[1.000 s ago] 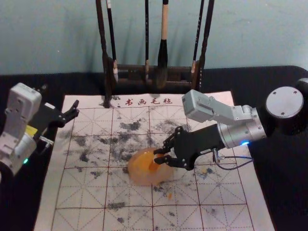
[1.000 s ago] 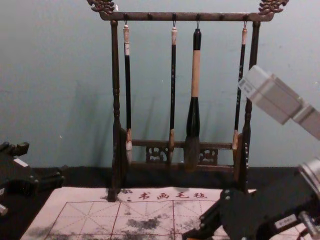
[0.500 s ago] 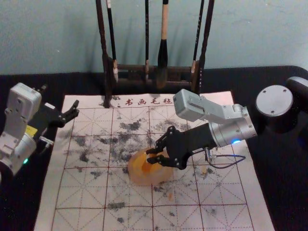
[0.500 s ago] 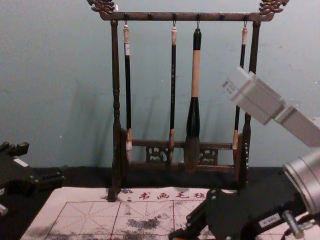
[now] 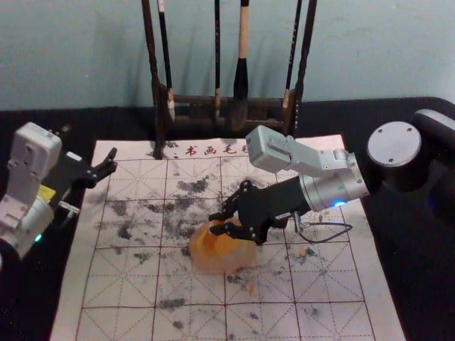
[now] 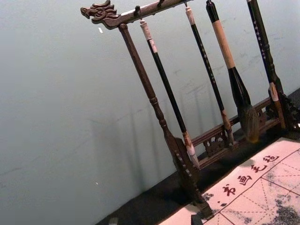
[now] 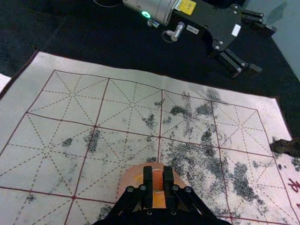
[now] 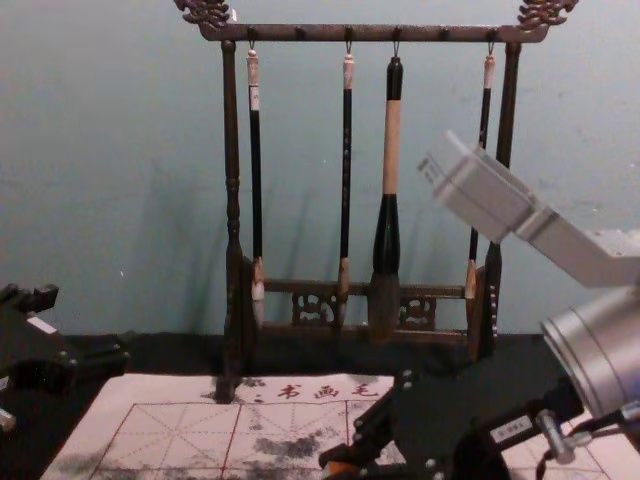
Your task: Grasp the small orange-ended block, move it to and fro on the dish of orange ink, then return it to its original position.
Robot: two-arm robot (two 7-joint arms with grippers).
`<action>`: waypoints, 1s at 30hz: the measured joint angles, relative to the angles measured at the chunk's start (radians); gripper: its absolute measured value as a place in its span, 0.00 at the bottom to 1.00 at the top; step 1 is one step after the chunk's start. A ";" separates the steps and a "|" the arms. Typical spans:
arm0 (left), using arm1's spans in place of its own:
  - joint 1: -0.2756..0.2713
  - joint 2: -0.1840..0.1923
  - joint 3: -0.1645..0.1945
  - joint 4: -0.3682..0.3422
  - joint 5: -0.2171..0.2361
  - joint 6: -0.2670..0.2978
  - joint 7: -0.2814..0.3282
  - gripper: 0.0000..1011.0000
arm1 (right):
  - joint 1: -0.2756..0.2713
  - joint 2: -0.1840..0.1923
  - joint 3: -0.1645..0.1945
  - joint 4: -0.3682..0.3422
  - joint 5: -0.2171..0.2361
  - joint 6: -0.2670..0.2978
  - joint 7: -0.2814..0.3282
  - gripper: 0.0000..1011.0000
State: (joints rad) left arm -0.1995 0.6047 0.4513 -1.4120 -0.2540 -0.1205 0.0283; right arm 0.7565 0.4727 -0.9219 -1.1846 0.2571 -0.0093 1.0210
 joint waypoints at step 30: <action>0.000 0.000 0.000 0.000 0.000 0.000 0.000 0.99 | -0.001 0.017 0.022 0.011 -0.019 0.003 -0.025 0.13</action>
State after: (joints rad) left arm -0.1995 0.6047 0.4514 -1.4119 -0.2539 -0.1205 0.0283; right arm 0.7556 0.4894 -0.9000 -1.1738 0.2382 -0.0064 0.9962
